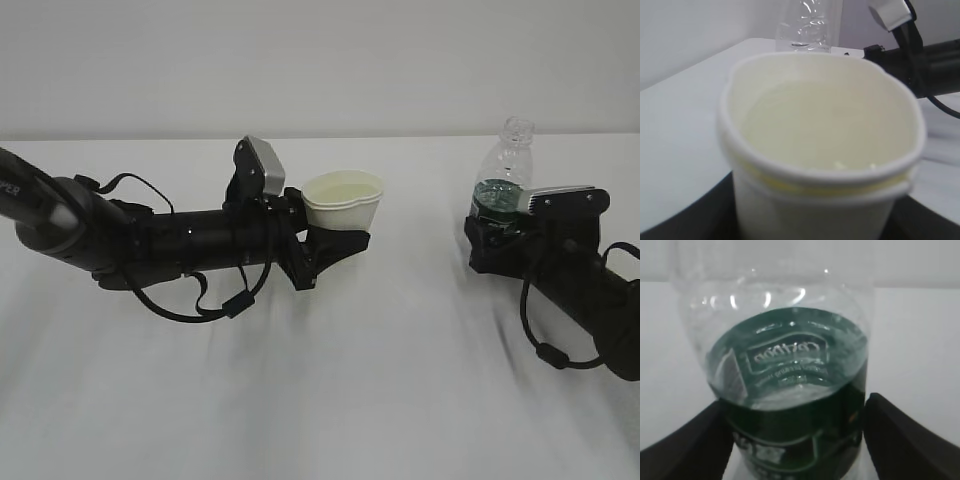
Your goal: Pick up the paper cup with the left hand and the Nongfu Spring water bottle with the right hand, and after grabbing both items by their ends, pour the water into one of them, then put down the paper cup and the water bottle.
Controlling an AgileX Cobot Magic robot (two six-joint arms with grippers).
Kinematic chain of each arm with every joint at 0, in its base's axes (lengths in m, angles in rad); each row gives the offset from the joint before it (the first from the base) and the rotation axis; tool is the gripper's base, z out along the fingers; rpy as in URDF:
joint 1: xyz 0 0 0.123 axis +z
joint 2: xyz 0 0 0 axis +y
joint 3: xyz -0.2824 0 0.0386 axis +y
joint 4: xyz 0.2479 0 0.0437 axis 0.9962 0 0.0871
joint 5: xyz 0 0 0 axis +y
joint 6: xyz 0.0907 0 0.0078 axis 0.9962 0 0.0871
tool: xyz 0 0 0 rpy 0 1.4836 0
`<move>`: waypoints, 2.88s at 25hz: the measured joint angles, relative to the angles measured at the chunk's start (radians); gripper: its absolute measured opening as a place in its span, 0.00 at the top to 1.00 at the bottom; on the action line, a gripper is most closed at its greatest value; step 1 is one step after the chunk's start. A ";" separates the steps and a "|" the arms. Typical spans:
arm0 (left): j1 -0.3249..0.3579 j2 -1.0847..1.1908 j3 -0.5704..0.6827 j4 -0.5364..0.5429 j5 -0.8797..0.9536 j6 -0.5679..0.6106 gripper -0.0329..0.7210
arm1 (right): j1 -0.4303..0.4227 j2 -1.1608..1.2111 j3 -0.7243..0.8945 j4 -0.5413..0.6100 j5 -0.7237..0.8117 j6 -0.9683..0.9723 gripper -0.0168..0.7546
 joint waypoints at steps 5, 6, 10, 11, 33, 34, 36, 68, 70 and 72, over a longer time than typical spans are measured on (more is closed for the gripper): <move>0.000 0.000 0.000 0.000 0.000 0.000 0.40 | 0.000 -0.073 0.057 0.003 0.000 0.002 0.21; 0.000 0.000 0.000 0.000 0.000 0.000 0.40 | 0.000 -0.092 0.071 0.003 0.000 0.002 0.21; 0.000 0.000 0.000 0.000 0.000 0.000 0.40 | 0.000 -0.170 0.146 0.003 -0.002 0.019 0.21; 0.000 0.000 0.000 0.000 0.000 0.000 0.40 | 0.000 -0.194 0.168 0.003 -0.002 0.036 0.21; 0.173 -0.081 0.051 0.040 -0.034 -0.035 0.40 | 0.000 -0.687 0.535 -0.075 -0.004 0.117 0.21; 0.188 -0.091 0.058 0.041 -0.036 -0.035 0.40 | 0.000 -0.687 0.542 -0.075 -0.004 0.117 0.21; 0.214 -0.112 0.069 0.042 -0.042 -0.035 0.40 | 0.000 -0.687 0.556 -0.075 -0.004 0.117 0.21; 0.259 -0.170 0.398 -0.431 -0.061 0.289 0.42 | 0.000 -0.687 0.576 -0.073 -0.004 0.123 0.21; 0.259 -0.170 0.398 -0.468 -0.061 0.298 0.43 | 0.000 -0.687 0.576 -0.073 -0.004 0.123 0.21; 0.259 -0.170 0.398 -0.511 -0.061 0.303 0.43 | 0.000 -0.687 0.576 -0.073 -0.004 0.125 0.21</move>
